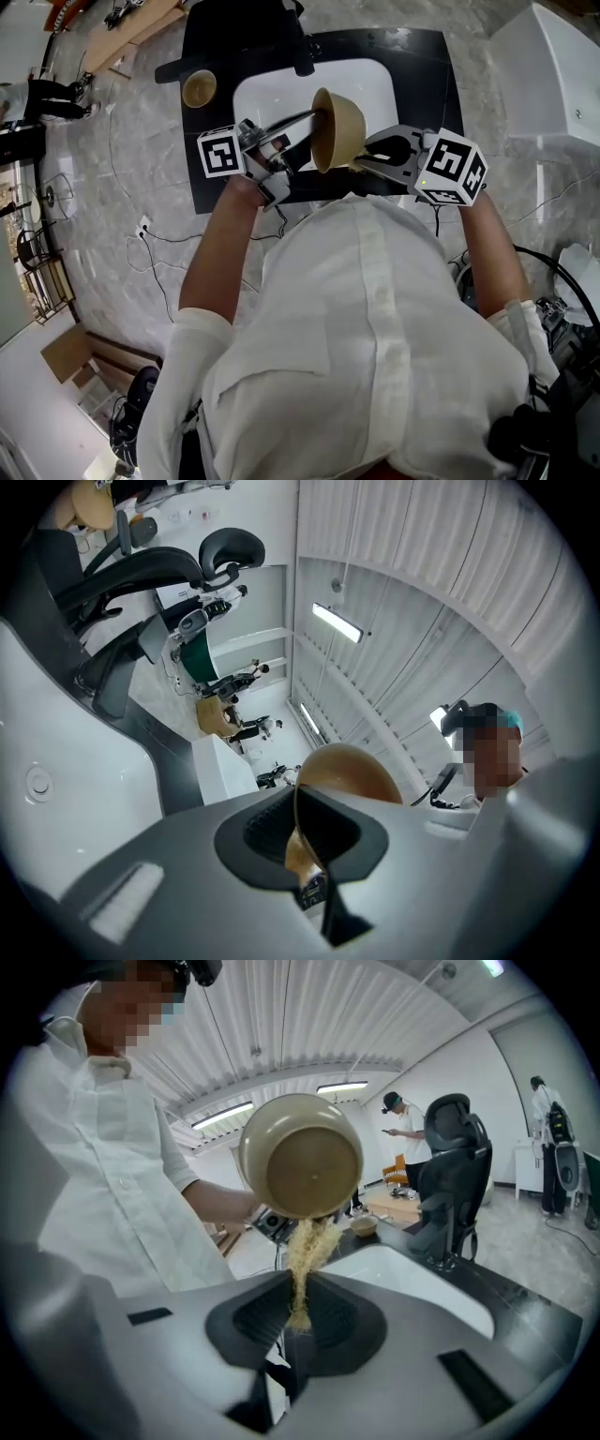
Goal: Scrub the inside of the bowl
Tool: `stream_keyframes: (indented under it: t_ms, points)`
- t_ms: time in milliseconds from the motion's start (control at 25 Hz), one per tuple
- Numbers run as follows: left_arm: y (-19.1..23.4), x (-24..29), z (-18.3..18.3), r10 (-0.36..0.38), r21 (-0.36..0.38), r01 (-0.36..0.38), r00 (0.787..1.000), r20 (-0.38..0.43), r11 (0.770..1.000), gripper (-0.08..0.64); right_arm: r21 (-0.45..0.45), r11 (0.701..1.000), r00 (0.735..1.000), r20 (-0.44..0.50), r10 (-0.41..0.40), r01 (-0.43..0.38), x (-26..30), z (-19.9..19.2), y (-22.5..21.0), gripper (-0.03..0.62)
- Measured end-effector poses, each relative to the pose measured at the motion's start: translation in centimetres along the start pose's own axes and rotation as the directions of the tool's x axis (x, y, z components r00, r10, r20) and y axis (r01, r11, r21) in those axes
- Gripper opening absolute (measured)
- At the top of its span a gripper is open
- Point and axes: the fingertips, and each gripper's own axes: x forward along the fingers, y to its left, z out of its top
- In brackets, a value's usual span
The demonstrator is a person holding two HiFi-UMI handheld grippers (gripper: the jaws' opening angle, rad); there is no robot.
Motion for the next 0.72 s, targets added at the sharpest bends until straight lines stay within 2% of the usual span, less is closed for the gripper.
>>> stream_keyframes:
  t_ms: [160,400,720]
  points:
    - [2.0,-0.5,0.7,0.074,-0.010,-0.074,0.997,0.016,0.997,0.015,-0.023,0.999,0.999,-0.018,0.048,-0.048,0.6,0.3,1.7,0.035]
    - [4.1,-0.8,0.2,0.136,-0.033,-0.136,0.991,0.014,0.990,0.015,-0.061,0.994,0.996,-0.030,0.086,-0.088,0.4,0.9,3.2,0.035]
    - [6.5,-1.7,-1.0,0.209,-0.065,-0.210,0.978,-0.026,0.976,0.015,-0.055,0.996,0.997,0.029,0.074,-0.072,-1.3,1.9,3.1,0.035]
